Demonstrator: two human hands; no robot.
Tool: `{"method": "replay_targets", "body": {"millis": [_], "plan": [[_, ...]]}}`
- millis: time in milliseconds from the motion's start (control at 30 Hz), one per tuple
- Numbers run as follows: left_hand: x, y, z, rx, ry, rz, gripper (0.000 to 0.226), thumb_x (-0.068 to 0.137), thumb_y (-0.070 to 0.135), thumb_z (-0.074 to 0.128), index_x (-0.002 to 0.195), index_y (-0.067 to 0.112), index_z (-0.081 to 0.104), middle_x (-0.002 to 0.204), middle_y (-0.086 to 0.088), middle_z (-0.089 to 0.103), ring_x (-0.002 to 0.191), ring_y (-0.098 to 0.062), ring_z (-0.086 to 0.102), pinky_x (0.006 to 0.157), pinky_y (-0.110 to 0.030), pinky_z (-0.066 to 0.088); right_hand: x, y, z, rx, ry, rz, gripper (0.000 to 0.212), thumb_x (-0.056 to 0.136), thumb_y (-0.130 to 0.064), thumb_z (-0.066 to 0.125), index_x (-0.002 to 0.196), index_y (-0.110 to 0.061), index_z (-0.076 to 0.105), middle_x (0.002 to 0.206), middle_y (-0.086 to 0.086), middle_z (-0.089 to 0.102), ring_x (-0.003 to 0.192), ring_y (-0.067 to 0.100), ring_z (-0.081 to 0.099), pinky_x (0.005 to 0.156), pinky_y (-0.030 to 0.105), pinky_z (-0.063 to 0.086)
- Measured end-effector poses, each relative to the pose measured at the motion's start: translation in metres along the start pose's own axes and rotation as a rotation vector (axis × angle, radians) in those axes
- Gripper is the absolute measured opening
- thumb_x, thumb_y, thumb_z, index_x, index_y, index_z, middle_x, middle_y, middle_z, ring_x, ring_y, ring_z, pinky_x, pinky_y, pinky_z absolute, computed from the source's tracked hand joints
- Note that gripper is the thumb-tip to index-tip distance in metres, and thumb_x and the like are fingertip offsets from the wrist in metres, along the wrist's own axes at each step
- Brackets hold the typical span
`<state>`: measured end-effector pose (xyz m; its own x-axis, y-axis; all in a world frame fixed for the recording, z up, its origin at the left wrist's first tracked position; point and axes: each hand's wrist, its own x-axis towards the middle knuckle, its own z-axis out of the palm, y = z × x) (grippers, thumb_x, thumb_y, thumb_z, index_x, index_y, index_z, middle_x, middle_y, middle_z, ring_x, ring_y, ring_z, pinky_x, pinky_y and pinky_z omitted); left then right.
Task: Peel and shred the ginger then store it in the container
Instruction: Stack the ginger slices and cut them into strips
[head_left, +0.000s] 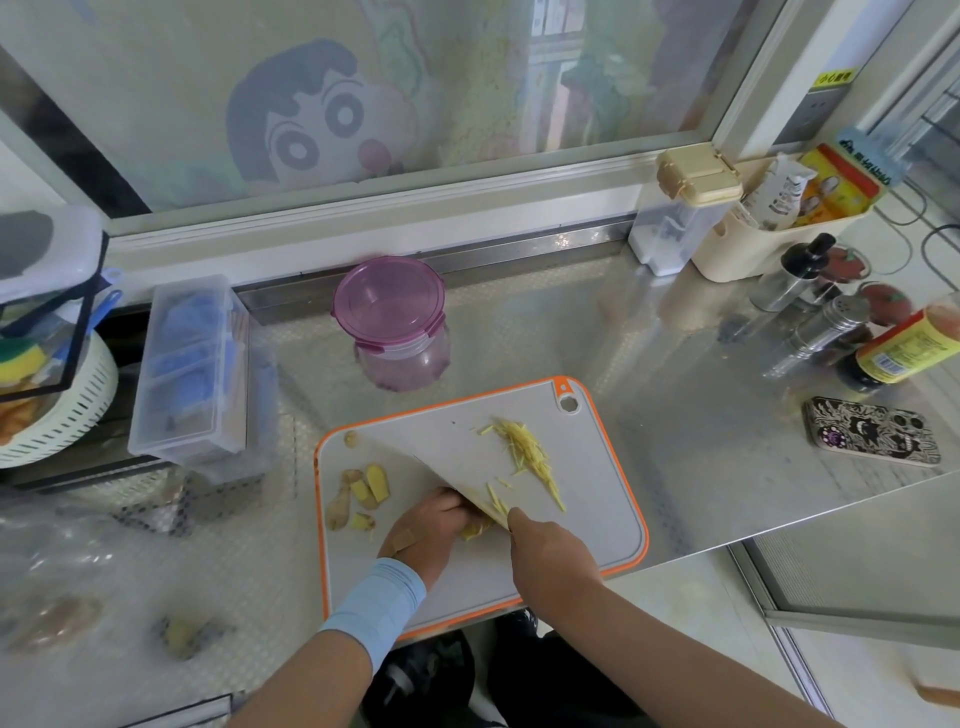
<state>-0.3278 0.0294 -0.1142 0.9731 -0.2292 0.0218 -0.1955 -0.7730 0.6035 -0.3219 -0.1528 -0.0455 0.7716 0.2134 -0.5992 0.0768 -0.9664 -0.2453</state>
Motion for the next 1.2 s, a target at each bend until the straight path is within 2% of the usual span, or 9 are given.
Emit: {"method": "replay_targets", "body": {"millis": [67, 267, 367, 500, 667, 800, 967, 1100, 1200], "plan": [[0.000, 0.001, 0.000, 0.006, 0.005, -0.003, 0.028, 0.088, 0.021, 0.053, 0.104, 0.027, 0.075, 0.115, 0.010, 0.063, 0.109, 0.005, 0.045, 0.092, -0.010, 0.040, 0.003, -0.001, 0.000, 0.006, 0.005, -0.007, 0.023, 0.090, -0.001, 0.039, 0.095, -0.021, 0.030, 0.072, 0.002, 0.044, 0.056, 0.018, 0.040, 0.045, 0.029, 0.028], [-0.002, 0.001, 0.001, -0.052, -0.004, -0.050, 0.033, 0.089, 0.004, 0.059, 0.107, 0.026, 0.075, 0.117, 0.017, 0.058, 0.113, 0.006, 0.044, 0.092, 0.000, 0.030, 0.002, 0.001, -0.002, 0.037, 0.025, -0.006, 0.018, 0.094, -0.005, 0.038, 0.095, -0.022, 0.030, 0.072, 0.002, 0.044, 0.056, 0.017, 0.040, 0.045, 0.029, 0.030], [-0.002, 0.000, -0.001, -0.016, -0.029, -0.006, 0.037, 0.079, 0.000, 0.066, 0.102, 0.027, 0.075, 0.116, 0.013, 0.061, 0.111, 0.003, 0.047, 0.088, -0.017, 0.048, -0.004, 0.005, -0.001, 0.039, 0.019, -0.007, 0.017, 0.095, -0.008, 0.037, 0.095, -0.023, 0.029, 0.072, 0.002, 0.044, 0.057, 0.017, 0.040, 0.045, 0.030, 0.031], [-0.001, -0.005, 0.001, 0.016, -0.049, 0.039, 0.045, 0.068, -0.005, 0.074, 0.099, 0.027, 0.075, 0.112, 0.010, 0.064, 0.108, -0.002, 0.050, 0.083, -0.017, 0.050, -0.008, 0.008, -0.001, 0.026, 0.015, -0.001, 0.019, 0.095, -0.007, 0.038, 0.095, -0.024, 0.029, 0.073, 0.002, 0.045, 0.057, 0.018, 0.041, 0.045, 0.029, 0.031], [0.000, -0.004, 0.002, -0.056, -0.040, -0.069, 0.031, 0.087, 0.014, 0.059, 0.109, 0.030, 0.073, 0.119, 0.014, 0.059, 0.111, 0.001, 0.048, 0.091, -0.016, 0.043, 0.002, 0.000, -0.003, 0.009, -0.005, -0.003, 0.026, 0.091, -0.001, 0.040, 0.097, -0.023, 0.027, 0.072, 0.002, 0.043, 0.057, 0.017, 0.040, 0.045, 0.029, 0.030], [-0.002, -0.004, 0.002, -0.044, -0.082, -0.083, 0.037, 0.087, 0.032, 0.043, 0.109, 0.034, 0.073, 0.121, 0.016, 0.058, 0.113, 0.006, 0.046, 0.094, -0.018, 0.043, 0.005, -0.002, -0.001, 0.013, -0.004, -0.008, 0.025, 0.089, 0.000, 0.039, 0.097, -0.022, 0.029, 0.072, 0.002, 0.043, 0.057, 0.017, 0.041, 0.045, 0.029, 0.030], [0.000, 0.000, 0.000, -0.125, -0.084, -0.164, 0.032, 0.091, 0.022, 0.049, 0.101, 0.042, 0.072, 0.115, 0.033, 0.052, 0.110, 0.019, 0.043, 0.092, -0.006, 0.035, 0.003, 0.000, -0.003, 0.033, 0.016, -0.015, 0.017, 0.094, -0.005, 0.038, 0.094, -0.021, 0.031, 0.071, 0.002, 0.044, 0.056, 0.017, 0.041, 0.045, 0.029, 0.029], [-0.002, -0.004, 0.003, -0.065, -0.071, -0.084, 0.038, 0.083, 0.000, 0.062, 0.104, 0.029, 0.075, 0.120, 0.018, 0.058, 0.112, 0.011, 0.044, 0.093, -0.007, 0.038, -0.006, 0.005, -0.002, 0.019, 0.012, -0.017, 0.018, 0.094, -0.006, 0.040, 0.095, -0.022, 0.031, 0.072, 0.002, 0.045, 0.056, 0.017, 0.042, 0.044, 0.029, 0.031], [-0.001, -0.009, 0.005, -0.035, -0.064, -0.052, 0.035, 0.080, 0.007, 0.062, 0.104, 0.030, 0.074, 0.119, 0.012, 0.061, 0.114, 0.002, 0.047, 0.092, -0.016, 0.044, -0.007, 0.005, -0.003, 0.000, 0.003, -0.009, 0.021, 0.094, -0.004, 0.041, 0.096, -0.022, 0.030, 0.072, 0.003, 0.045, 0.056, 0.017, 0.042, 0.044, 0.029, 0.031]]}}
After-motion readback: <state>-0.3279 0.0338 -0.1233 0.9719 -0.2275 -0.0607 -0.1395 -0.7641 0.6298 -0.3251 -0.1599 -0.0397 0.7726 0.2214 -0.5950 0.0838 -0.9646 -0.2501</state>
